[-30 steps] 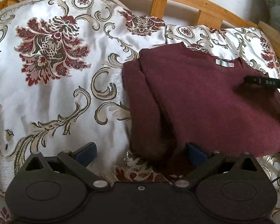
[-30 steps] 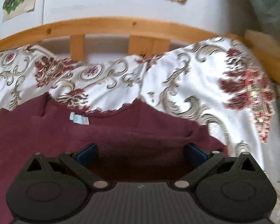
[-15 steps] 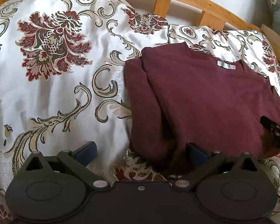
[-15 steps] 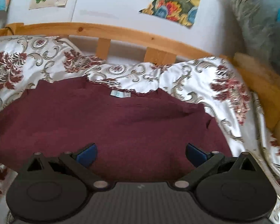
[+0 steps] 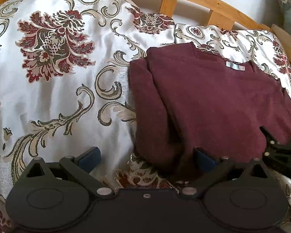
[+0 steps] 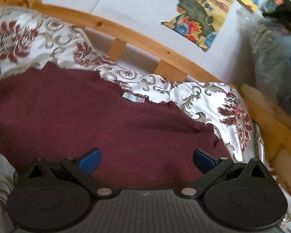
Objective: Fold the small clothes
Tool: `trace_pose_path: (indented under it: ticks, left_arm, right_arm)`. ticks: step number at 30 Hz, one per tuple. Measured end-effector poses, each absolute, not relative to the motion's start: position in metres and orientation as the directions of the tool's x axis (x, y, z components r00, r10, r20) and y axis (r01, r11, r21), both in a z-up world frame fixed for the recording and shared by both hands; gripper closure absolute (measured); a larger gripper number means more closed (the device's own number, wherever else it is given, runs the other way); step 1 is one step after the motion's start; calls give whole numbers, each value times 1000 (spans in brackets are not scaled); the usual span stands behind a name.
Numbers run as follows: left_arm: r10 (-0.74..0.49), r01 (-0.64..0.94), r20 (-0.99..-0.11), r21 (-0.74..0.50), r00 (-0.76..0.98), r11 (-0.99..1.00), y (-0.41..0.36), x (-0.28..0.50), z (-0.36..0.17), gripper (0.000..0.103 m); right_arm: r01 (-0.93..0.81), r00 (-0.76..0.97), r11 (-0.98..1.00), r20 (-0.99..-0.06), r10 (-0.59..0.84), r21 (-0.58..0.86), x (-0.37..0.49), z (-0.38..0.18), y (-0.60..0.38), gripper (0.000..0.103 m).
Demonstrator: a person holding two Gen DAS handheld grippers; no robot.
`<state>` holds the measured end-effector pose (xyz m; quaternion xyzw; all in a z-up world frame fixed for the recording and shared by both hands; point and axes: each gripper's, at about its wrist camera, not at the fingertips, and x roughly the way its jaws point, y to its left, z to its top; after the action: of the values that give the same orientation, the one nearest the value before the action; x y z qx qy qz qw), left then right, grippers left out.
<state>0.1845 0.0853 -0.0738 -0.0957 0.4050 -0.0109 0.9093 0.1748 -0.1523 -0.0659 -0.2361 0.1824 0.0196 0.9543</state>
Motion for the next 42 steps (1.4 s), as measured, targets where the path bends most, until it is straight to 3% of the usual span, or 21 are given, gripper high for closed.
trace_pose_path:
  ticks: [13,22,28,42]
  left_arm:
    - [-126,-56,-736,-219,666,974,87,183,-72,1]
    - [-301,57,-629,-377,716,924,90,192,-70,1]
    - [-318,110,-666,-335,675,936,85,205,-83,1]
    - [-335,91,-664,-374,668,923,92,208,-86,1]
  right_arm:
    - [-122,935,884,-351,-50,-452,174,-81,-150,0]
    - [-125,934,892,-355,-42,-434,175,-81,-154,0]
    - [-123,935,893,-353,-43,-432,174,-82,-153,0]
    - [-123,935,896,-353,-39,-426,174,-82,-153,0]
